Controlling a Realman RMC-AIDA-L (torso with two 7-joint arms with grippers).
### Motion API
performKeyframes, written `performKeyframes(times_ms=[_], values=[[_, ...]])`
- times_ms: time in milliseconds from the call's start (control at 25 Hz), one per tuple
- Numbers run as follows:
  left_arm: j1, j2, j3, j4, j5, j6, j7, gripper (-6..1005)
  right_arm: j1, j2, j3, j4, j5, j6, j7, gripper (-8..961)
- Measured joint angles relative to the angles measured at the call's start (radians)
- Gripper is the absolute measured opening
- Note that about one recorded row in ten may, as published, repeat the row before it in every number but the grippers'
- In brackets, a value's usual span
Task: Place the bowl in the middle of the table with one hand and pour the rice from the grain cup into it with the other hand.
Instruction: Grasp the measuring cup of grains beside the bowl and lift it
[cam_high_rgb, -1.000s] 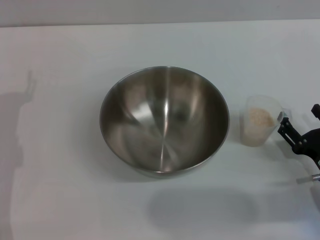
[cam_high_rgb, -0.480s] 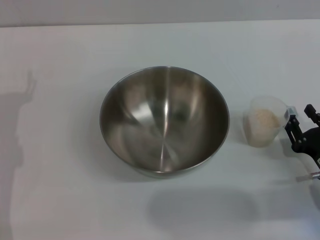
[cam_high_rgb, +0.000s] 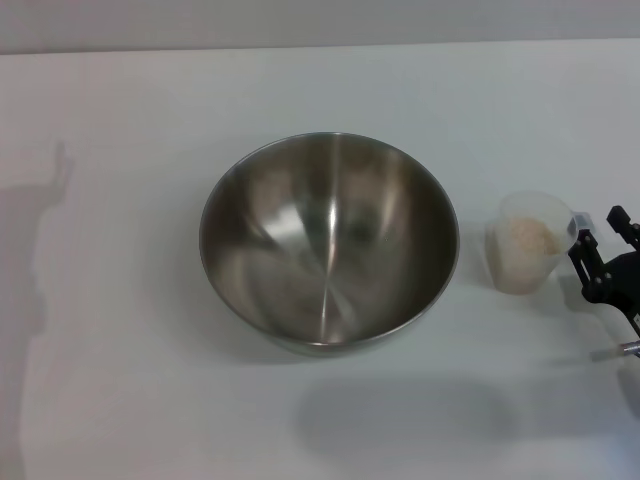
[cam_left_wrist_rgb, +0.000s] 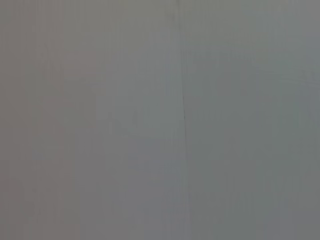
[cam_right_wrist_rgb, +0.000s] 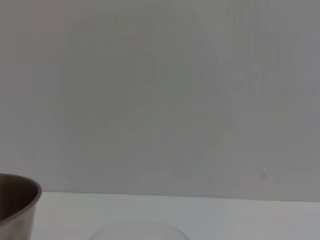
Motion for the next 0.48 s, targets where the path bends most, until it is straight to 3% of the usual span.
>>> performKeyframes(times_ms=[280,400,480], values=[[0.001,0.000,0.007,0.001,0.001,0.000,-0.001,829,0.002,0.002,0.000,0.000,0.000,-0.004,-0.001,436],[0.001,0.000,0.007,0.001,0.001,0.000,-0.001,829,0.002,0.002,0.000,0.000,0.000,-0.003,-0.001,204],[0.003,0.000,0.008,0.001,0.000,0.000,-0.001,829,0.002,0.002,0.000,0.000,0.000,-0.004,-0.001,130]])
